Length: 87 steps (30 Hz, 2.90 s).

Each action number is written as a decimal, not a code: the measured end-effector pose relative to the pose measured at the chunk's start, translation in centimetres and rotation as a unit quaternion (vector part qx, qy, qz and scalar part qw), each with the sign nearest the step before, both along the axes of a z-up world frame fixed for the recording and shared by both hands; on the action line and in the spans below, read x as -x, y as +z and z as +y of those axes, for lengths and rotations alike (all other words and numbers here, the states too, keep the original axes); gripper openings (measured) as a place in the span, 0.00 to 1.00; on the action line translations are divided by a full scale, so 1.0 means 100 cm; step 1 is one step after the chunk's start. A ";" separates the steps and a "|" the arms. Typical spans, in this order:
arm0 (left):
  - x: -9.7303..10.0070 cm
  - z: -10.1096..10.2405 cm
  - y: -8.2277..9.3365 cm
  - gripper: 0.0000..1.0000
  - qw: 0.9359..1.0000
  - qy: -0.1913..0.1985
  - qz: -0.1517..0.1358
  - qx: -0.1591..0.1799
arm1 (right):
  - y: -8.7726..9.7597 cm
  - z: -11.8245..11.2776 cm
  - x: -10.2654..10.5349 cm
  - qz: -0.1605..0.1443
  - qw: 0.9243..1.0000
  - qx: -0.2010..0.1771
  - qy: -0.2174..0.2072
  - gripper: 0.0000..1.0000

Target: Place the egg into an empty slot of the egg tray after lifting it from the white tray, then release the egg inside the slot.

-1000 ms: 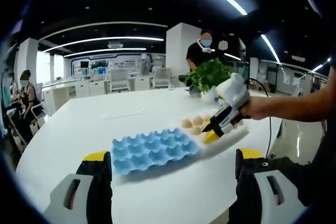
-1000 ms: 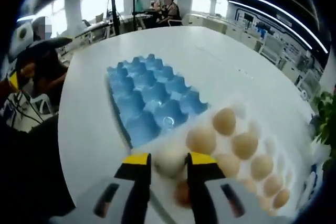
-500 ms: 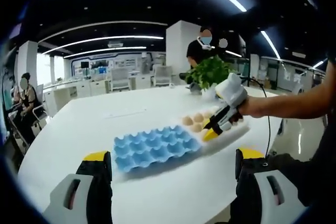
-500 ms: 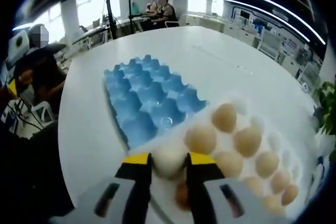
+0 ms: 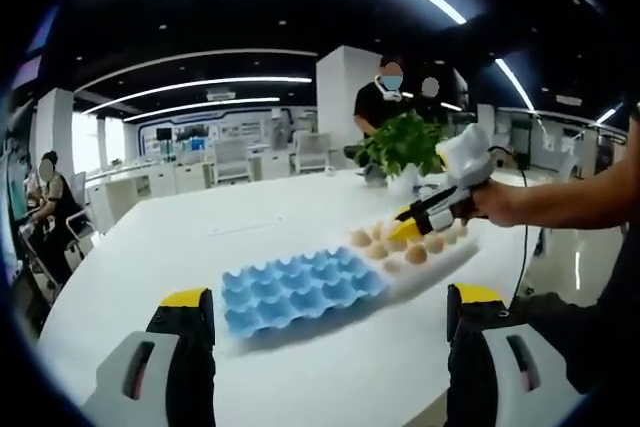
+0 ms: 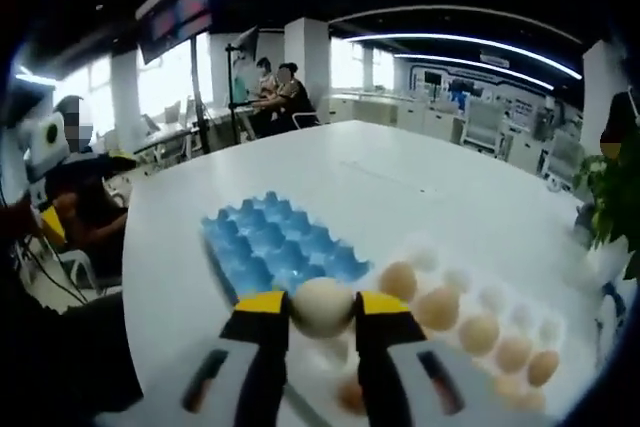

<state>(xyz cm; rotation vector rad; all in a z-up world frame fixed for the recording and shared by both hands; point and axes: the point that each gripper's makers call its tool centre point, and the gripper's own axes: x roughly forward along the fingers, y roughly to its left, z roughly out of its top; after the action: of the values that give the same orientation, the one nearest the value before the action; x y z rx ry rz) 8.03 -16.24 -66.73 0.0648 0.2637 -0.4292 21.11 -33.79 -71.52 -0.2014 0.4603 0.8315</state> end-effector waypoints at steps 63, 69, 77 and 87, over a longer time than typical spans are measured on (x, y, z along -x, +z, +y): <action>0.025 0.011 -0.016 1.00 1.000 0.018 0.022 -0.001 | -0.060 0.249 0.013 -0.007 0.965 0.093 0.247 0.26; 0.023 0.008 -0.019 1.00 1.000 0.017 0.025 0.004 | -0.072 0.252 0.014 -0.008 0.959 0.108 0.263 0.26; 0.021 0.005 -0.022 1.00 1.000 0.009 0.028 0.007 | -0.041 0.246 0.012 -0.019 0.970 0.023 0.242 0.25; 0.011 -0.014 -0.037 1.00 0.999 -0.012 0.038 0.014 | 0.013 0.196 0.012 -0.094 0.967 -0.034 0.235 0.23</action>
<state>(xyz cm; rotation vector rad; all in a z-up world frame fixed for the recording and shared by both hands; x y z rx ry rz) 6.92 -17.64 -70.43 0.0244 0.3316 -0.4597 19.91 -14.19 -70.19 -0.3297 0.2039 1.2790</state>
